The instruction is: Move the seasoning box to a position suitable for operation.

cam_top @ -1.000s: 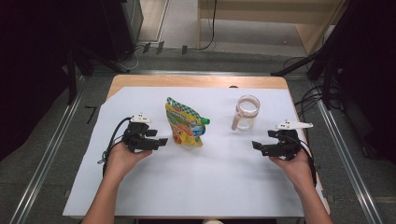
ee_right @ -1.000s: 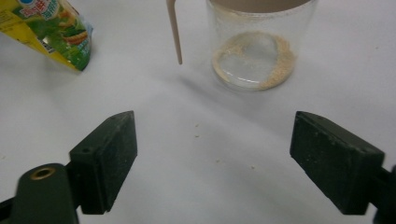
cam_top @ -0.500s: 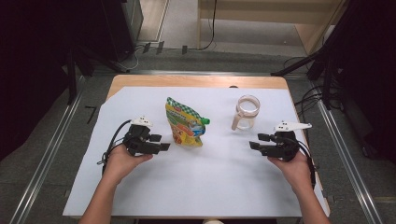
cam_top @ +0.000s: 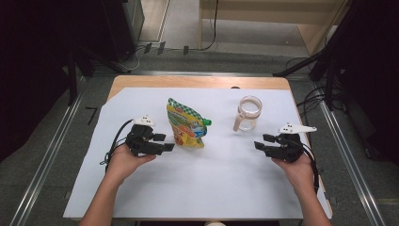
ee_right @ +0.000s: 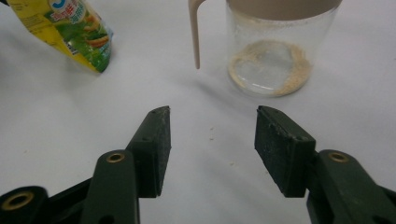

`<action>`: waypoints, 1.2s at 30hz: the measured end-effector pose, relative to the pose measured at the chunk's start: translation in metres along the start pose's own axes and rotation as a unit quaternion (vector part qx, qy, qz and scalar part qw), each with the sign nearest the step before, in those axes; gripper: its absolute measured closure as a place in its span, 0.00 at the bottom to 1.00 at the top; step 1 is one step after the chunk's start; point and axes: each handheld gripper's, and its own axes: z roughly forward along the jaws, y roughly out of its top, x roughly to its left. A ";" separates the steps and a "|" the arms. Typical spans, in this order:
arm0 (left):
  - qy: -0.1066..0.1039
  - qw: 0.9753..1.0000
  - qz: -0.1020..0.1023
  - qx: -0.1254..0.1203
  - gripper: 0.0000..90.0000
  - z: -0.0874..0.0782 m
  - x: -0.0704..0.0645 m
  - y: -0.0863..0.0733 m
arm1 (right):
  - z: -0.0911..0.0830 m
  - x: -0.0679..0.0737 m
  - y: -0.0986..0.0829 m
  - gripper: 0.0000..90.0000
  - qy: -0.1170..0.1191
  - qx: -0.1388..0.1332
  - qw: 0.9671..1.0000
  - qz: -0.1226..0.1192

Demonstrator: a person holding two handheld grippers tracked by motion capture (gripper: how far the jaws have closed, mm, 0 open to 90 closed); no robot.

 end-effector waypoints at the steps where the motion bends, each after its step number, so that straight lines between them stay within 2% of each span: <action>1: 0.001 1.000 0.001 0.000 0.45 0.000 -0.001 0.000 | 0.000 0.000 0.001 0.49 -0.004 -0.003 1.000 0.000; 5: 0.010 1.000 0.010 -0.009 0.46 -0.001 -0.002 0.001 | -0.001 -0.003 0.003 0.46 -0.002 -0.008 1.000 0.013; 9: 0.007 1.000 0.009 -0.011 0.46 -0.002 -0.001 0.000 | 0.003 -0.005 0.006 0.42 -0.002 -0.007 1.000 0.014; 14: 0.005 1.000 0.008 -0.011 0.46 -0.003 -0.001 0.000 | 0.009 -0.008 0.010 0.39 -0.013 -0.007 1.000 0.014; 16: 0.004 1.000 0.010 -0.011 0.46 -0.003 -0.001 0.000 | 0.011 -0.010 0.011 0.35 -0.020 -0.014 1.000 0.013; 18: 0.004 1.000 0.010 -0.010 0.46 -0.003 -0.001 0.000 | 0.014 -0.013 0.011 0.26 -0.022 -0.022 0.999 0.024; 20: 0.002 1.000 0.009 -0.009 0.46 -0.002 -0.001 -0.001 | 0.018 -0.016 0.012 0.18 -0.018 -0.035 0.998 0.049; 24: 0.002 1.000 0.009 -0.006 0.46 -0.002 -0.002 -0.002 | 0.025 -0.023 0.012 0.15 -0.028 -0.046 0.997 0.057; 26: 0.002 1.000 0.011 -0.003 0.46 -0.002 -0.001 -0.002 | 0.028 -0.028 0.014 0.15 -0.032 -0.035 0.997 0.062; 28: 0.002 1.000 0.009 -0.005 0.46 -0.002 -0.002 -0.002 | 0.034 -0.029 0.019 0.15 -0.052 -0.022 0.997 0.046; 33: 0.002 1.000 0.010 -0.006 0.46 -0.003 -0.002 -0.002 | 0.053 -0.032 0.026 0.15 -0.057 -0.012 0.998 0.031; 36: 0.004 1.000 0.009 -0.005 0.46 -0.003 -0.001 -0.003 | 0.061 -0.033 0.027 0.14 -0.058 -0.022 0.998 0.024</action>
